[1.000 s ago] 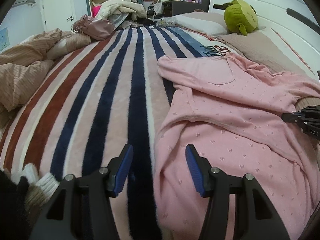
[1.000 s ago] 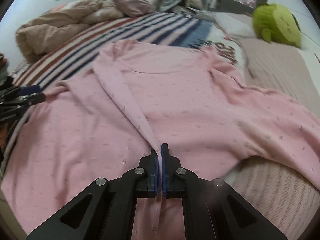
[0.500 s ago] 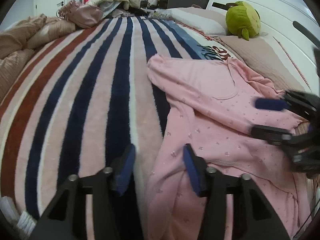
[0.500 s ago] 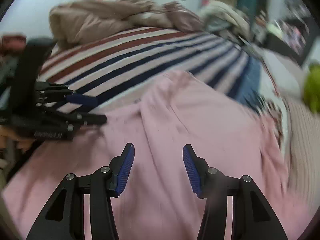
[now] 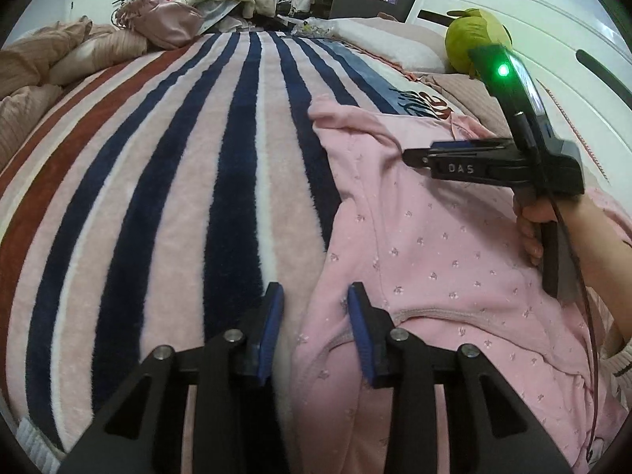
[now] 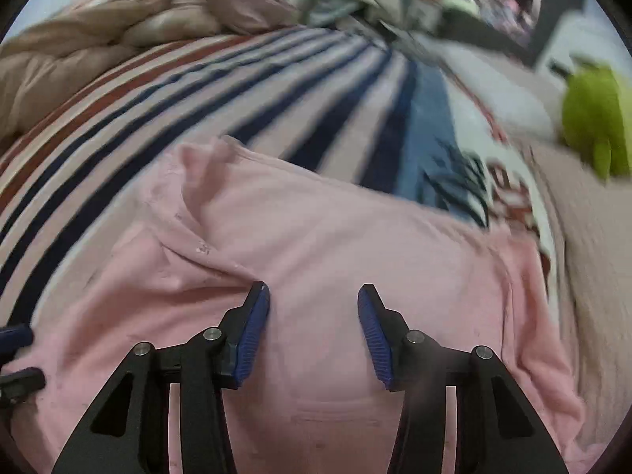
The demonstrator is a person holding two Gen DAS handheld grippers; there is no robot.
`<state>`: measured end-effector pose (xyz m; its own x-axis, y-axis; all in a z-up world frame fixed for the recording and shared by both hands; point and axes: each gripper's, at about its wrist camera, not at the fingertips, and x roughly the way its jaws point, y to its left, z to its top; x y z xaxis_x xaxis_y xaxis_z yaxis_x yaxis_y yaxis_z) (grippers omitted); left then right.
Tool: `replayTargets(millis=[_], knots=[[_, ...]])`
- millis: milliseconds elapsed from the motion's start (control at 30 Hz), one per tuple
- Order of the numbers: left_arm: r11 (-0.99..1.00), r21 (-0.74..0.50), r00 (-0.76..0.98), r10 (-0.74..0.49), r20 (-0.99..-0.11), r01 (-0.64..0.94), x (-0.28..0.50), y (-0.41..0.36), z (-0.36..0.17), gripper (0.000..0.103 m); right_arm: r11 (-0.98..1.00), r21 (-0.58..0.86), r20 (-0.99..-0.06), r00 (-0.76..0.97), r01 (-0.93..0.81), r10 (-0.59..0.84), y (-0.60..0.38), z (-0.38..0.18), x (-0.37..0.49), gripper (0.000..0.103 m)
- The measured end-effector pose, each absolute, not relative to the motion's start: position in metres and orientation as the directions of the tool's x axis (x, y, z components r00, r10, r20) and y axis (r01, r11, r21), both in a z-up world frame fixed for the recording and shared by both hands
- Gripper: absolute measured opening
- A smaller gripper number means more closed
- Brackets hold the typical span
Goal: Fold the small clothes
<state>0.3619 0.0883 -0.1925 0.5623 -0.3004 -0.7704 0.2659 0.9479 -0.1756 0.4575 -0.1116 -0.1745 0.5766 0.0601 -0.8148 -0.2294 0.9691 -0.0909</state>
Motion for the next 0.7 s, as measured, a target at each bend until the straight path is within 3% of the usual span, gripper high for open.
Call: replayTargets(millis=[133,267,300,333,467,567,633,700], knots=[[0.933,-0.217,0.581,-0.349,-0.736,0.286,0.356,0.092,-0.185,0.037,0.978,-0.071,-0.803,0.593,-0.194,0.059,-0.129,-0.161,0.45,0.038],[0.91,-0.239,0.572,-0.401,-0.716,0.34,0.354,0.083,-0.176,0.049,0.929,0.166,-0.734,0.588,-0.331,0.34,-0.127,-0.137,0.439,0.046],[0.911,-0.225,0.564,-0.393,-0.726,0.346,0.356,0.078,-0.178,0.049,0.908,0.195,-0.73,0.564,-0.371,0.387,-0.117,-0.135,0.44,0.054],[0.912,-0.214,0.561,-0.387,-0.732,0.35,0.356,0.074,-0.179,0.049,0.893,0.197,-0.733,0.544,-0.404,0.407,-0.106,-0.135,0.441,0.06],[0.913,-0.214,0.544,-0.383,-0.746,0.349,0.359,0.071,-0.19,0.049,0.887,0.016,-0.801,0.526,-0.461,0.288,-0.054,-0.155,0.449,0.06],[0.917,-0.231,0.55,-0.382,-0.743,0.324,0.36,0.077,-0.191,0.037,0.941,-0.03,-0.797,0.577,-0.337,0.181,-0.056,-0.167,0.466,0.059],[0.926,-0.223,0.565,-0.364,-0.741,0.305,0.359,0.081,-0.189,0.021,0.978,-0.028,-0.77,0.629,-0.208,0.111,-0.081,-0.162,0.468,0.059],[0.935,-0.195,0.578,-0.339,-0.742,0.297,0.355,0.08,-0.188,0.013,0.988,-0.022,-0.751,0.655,-0.154,0.085,-0.102,-0.149,0.457,0.058]])
